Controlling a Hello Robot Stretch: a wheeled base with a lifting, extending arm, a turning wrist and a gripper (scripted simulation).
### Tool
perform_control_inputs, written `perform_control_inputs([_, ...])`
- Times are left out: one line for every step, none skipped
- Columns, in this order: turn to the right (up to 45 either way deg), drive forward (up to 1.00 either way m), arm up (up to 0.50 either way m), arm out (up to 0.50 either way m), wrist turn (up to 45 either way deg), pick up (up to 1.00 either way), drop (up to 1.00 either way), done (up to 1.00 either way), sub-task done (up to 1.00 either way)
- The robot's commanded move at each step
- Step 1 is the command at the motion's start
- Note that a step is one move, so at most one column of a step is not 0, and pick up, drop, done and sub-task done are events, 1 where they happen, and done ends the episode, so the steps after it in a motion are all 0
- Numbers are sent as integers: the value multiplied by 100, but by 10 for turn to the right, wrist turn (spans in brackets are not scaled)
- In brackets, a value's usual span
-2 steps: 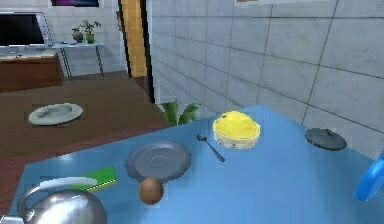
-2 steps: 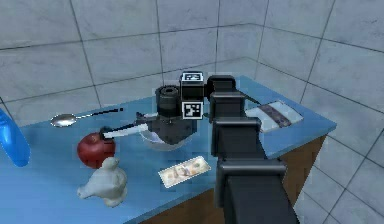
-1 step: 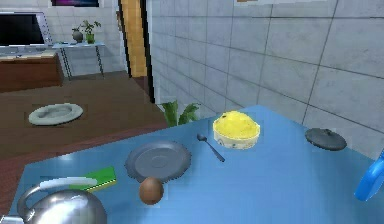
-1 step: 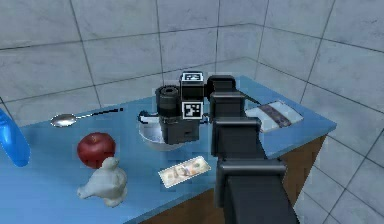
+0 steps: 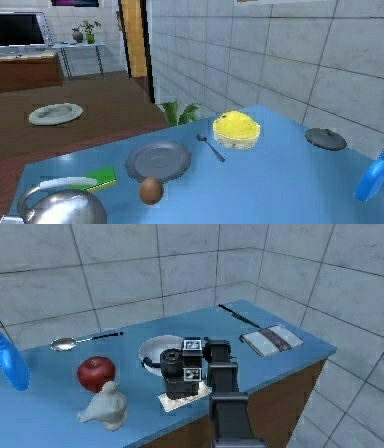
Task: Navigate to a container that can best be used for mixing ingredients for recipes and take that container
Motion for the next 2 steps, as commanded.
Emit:
perform_control_inputs([0,0,0,0,0,100,0,0,0])
perform_control_inputs([0,0,8,0,0,0,0,0,0])
